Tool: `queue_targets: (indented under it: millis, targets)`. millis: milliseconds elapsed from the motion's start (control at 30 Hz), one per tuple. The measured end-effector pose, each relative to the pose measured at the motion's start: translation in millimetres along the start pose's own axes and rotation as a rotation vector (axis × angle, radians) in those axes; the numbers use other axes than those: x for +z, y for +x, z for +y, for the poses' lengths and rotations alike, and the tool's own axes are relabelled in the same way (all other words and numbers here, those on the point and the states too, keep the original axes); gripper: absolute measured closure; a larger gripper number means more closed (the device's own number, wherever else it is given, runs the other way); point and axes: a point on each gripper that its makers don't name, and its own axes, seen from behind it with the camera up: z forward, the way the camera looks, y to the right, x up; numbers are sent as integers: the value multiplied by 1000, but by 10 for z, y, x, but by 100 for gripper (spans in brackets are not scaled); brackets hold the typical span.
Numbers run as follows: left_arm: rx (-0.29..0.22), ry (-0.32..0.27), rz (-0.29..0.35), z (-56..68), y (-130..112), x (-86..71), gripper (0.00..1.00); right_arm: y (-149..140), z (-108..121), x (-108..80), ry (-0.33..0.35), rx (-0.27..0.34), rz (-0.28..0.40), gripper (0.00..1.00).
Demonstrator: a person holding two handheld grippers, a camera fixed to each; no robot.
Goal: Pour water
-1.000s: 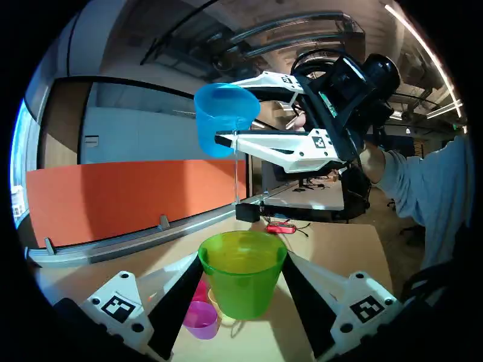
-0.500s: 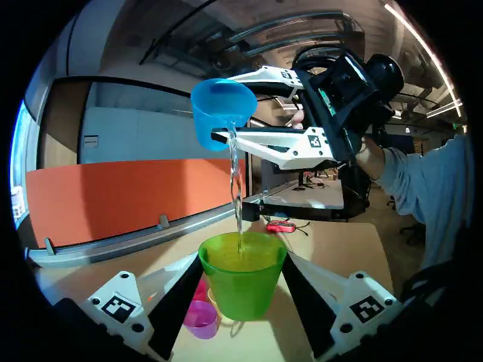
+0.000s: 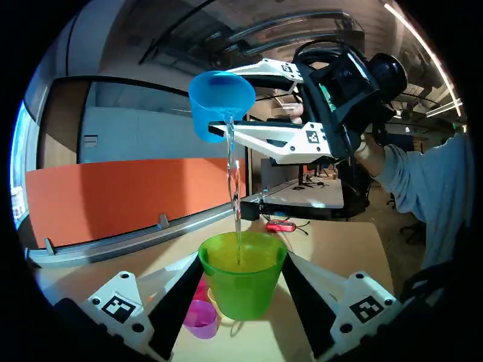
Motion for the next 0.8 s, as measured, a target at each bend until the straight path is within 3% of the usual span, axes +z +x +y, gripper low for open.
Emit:
queue_targets:
  millis: [800]
  targets:
    - [2, 2, -1, -11, -3, 23, 13, 48, 61, 37, -6, -115, 2, 10]
